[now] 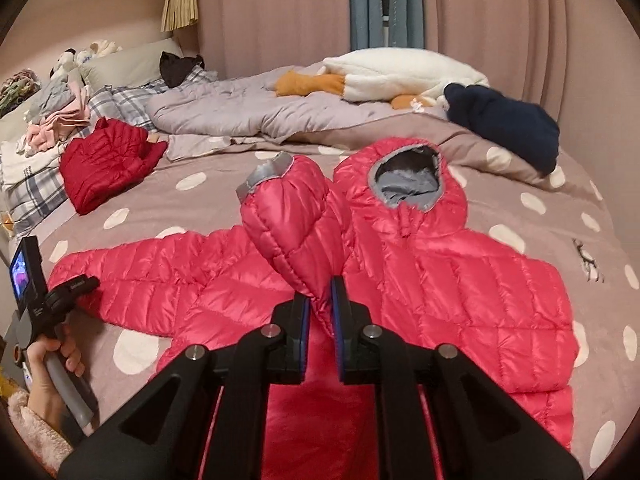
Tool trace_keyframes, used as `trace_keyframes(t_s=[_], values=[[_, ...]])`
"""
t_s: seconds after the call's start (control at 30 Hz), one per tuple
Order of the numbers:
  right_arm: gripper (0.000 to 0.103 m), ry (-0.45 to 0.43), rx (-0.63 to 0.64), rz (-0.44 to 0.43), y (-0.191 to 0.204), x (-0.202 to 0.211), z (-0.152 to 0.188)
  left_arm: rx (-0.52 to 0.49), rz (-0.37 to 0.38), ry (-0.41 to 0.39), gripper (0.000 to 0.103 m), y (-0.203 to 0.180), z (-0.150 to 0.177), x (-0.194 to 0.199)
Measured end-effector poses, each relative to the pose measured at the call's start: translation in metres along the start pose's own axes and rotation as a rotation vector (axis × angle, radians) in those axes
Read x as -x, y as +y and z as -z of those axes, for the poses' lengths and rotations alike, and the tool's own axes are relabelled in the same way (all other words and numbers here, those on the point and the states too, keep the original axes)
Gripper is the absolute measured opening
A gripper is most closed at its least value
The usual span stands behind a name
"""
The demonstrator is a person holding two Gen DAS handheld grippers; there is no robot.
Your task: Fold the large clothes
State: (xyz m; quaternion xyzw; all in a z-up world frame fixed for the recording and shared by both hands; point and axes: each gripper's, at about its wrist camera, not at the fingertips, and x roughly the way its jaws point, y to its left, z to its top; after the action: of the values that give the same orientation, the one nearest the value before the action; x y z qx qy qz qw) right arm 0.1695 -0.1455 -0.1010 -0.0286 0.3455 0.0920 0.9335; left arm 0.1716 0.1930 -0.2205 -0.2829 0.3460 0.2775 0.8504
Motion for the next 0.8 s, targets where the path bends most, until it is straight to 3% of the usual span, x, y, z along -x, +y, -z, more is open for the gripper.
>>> trace_keyframes(t_s=[0.13, 0.2, 0.23, 0.4, 0.5, 0.6, 0.7, 0.8], values=[[0.02, -0.01, -0.012, 0.007, -0.005, 0.009, -0.003, -0.004, -0.006, -0.003, 0.036, 0.0, 0.0, -0.001], [0.044, -0.01, -0.023, 0.001, -0.007, 0.012, -0.003, -0.002, -0.009, -0.003, 0.036, 0.0, -0.001, -0.001], [0.048, -0.018, -0.025, 0.005, -0.009, 0.014, -0.003, 0.001, -0.012, -0.003, 0.036, 0.0, -0.001, -0.001], [0.058, -0.082, -0.039, 0.067, -0.024, 0.03, -0.005, -0.012, -0.039, -0.009, 0.033, -0.005, 0.0, 0.002], [0.059, -0.082, -0.094, 0.137, -0.046, 0.029, -0.005, -0.028, -0.06, -0.027, 0.029, -0.011, -0.002, 0.01], [0.058, -0.069, -0.129, 0.26, -0.073, 0.014, 0.001, -0.09, -0.085, -0.107, 0.028, -0.027, -0.003, 0.029], [0.057, 0.021, -0.142, 0.37, -0.098, -0.016, 0.015, -0.151, -0.082, -0.185, 0.027, -0.047, -0.003, 0.05], [0.05, 0.139, -0.19, 0.376, -0.121, -0.049, 0.036, -0.201, -0.023, -0.236, 0.027, -0.074, 0.002, 0.074]])
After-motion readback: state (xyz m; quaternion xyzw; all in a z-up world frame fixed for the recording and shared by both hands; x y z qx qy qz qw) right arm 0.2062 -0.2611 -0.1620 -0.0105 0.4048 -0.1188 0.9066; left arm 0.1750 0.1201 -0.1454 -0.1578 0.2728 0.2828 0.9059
